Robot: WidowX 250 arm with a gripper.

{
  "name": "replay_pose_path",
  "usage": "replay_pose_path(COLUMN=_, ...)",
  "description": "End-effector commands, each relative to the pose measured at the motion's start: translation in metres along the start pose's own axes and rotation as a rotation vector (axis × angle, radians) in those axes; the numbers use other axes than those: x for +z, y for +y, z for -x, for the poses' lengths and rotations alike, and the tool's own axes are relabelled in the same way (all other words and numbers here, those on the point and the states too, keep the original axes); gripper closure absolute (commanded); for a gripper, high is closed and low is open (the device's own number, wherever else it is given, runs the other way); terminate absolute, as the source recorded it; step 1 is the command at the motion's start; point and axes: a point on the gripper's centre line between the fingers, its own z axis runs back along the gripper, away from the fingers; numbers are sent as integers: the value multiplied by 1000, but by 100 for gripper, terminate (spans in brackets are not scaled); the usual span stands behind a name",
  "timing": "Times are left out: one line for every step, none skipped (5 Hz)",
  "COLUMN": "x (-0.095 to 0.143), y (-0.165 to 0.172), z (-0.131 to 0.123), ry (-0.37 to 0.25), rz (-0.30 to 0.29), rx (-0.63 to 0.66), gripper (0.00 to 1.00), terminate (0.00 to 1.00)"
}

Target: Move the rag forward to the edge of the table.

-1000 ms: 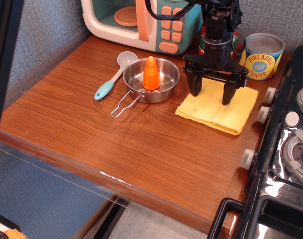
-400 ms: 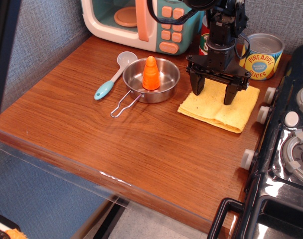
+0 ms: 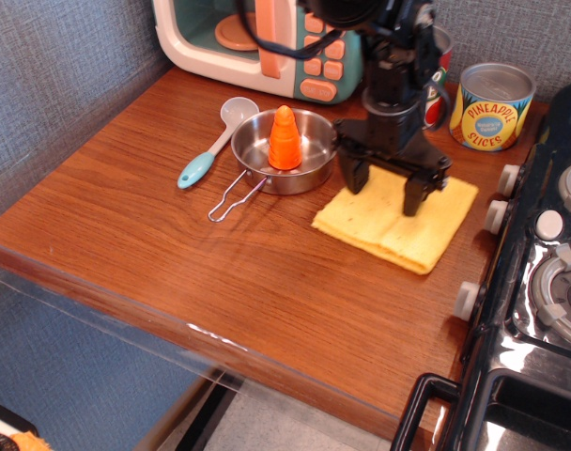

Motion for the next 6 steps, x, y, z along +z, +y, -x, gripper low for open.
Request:
replay_pose_path(x=-14, y=19, z=48, ry=89, rz=5, rx=-45, gripper=0, terminate=0)
replay_pose_path(x=-16, y=12, z=63, ry=110, rz=4, rx=-73, gripper=0, terminate=0)
replay_pose_path(x=-14, y=1, z=79, ry=123, rz=-11, rx=-104, gripper=0, terminate=0)
replay_pose_path(x=-13, y=-8, z=96, ry=135, rz=-11, rx=-101, gripper=0, terminate=0)
replay_pose_path(x=-12, y=-15, z=109, ry=143, rz=-16, rx=-106, gripper=0, terminate=0)
replay_pose_path(x=-9, y=-20, z=118, ry=138, rz=-35, rx=-107, gripper=0, terminate=0)
